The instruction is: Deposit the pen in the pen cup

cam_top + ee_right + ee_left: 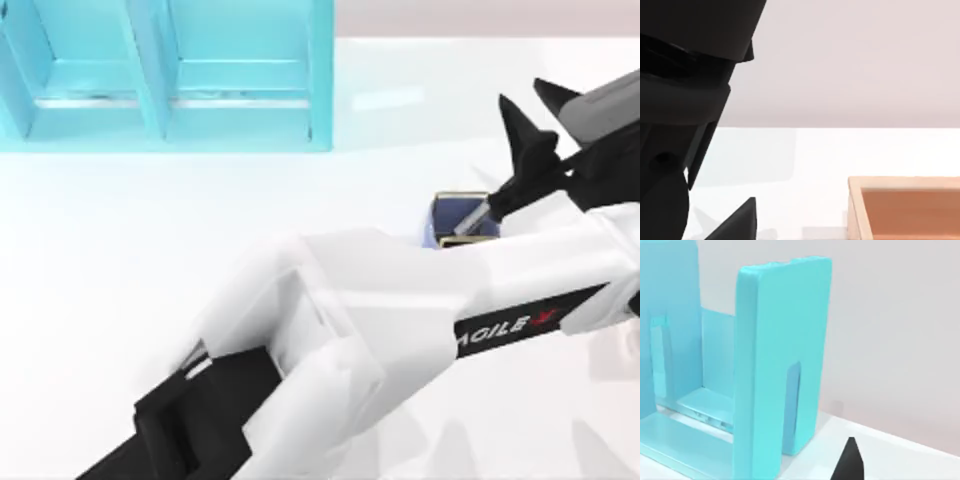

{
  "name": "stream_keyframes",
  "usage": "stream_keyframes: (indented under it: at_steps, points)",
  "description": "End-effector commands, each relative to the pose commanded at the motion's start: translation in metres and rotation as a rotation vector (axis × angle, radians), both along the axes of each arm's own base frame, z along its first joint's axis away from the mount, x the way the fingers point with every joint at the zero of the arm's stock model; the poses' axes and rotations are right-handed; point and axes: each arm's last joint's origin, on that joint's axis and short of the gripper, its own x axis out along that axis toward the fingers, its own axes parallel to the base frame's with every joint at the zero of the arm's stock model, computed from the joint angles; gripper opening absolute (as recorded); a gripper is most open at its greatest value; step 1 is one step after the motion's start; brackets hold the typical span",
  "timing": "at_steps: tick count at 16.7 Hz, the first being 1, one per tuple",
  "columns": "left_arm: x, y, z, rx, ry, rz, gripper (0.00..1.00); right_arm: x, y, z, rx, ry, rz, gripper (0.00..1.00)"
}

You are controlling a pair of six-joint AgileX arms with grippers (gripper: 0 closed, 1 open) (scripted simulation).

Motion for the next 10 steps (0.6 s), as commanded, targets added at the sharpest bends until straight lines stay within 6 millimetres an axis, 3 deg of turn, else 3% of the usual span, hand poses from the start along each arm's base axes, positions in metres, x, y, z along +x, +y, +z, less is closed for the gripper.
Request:
stream_keyframes:
  at_steps: [4,10]
  points:
    - [0.0000,0.0000,0.0000,0.000,0.000,0.000,0.98,0.0000,0.0000,0.0000,0.000,0.000,0.000,1.00]
    - [0.0000,0.0000,0.0000,0.000,0.000,0.000,1.00,0.0000,0.0000,0.0000,0.000,0.000,0.000,1.00]
